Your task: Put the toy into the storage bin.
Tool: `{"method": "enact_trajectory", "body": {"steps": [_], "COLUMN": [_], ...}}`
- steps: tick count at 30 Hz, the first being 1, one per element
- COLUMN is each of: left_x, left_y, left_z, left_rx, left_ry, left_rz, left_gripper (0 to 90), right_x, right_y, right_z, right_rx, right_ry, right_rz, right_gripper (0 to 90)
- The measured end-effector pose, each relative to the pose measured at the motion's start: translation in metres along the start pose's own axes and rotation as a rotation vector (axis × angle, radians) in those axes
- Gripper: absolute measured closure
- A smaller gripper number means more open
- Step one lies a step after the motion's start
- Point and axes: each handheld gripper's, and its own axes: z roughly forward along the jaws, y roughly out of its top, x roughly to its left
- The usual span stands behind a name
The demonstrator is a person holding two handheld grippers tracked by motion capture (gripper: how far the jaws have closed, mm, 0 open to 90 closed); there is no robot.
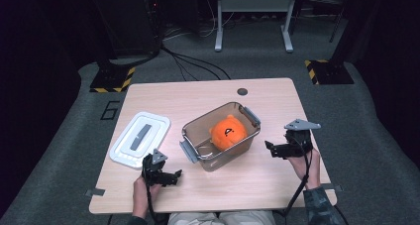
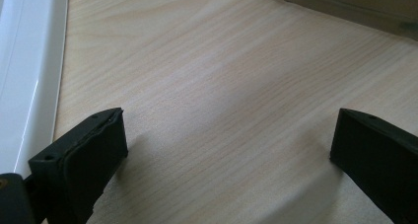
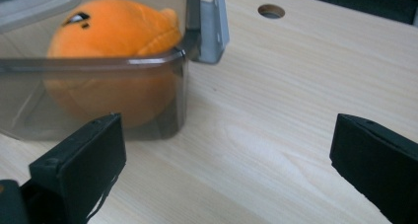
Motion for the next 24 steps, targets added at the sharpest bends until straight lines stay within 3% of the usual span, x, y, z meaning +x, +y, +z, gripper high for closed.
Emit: {"method": "enact_trajectory", "body": {"steps": [14, 24], "left_x": [0.000, 0.000], "left_y": [0.000, 0.000], "left_z": [0.000, 0.000], "left_rx": [0.001, 0.001], "left_ry": [0.000, 0.000], "left_rz": [-0.001, -0.001], "left_gripper": [0.6, 0.6], "right_x": [-0.010, -0.017], "right_y": [-0.057, -0.085], "right_z": [0.038, 0.056], "right_rx": [0.110, 0.136], "right_ry": [-0.036, -0.055], "right_rz": [0.055, 0.084], "right_gripper": [0.0, 0.0]}}
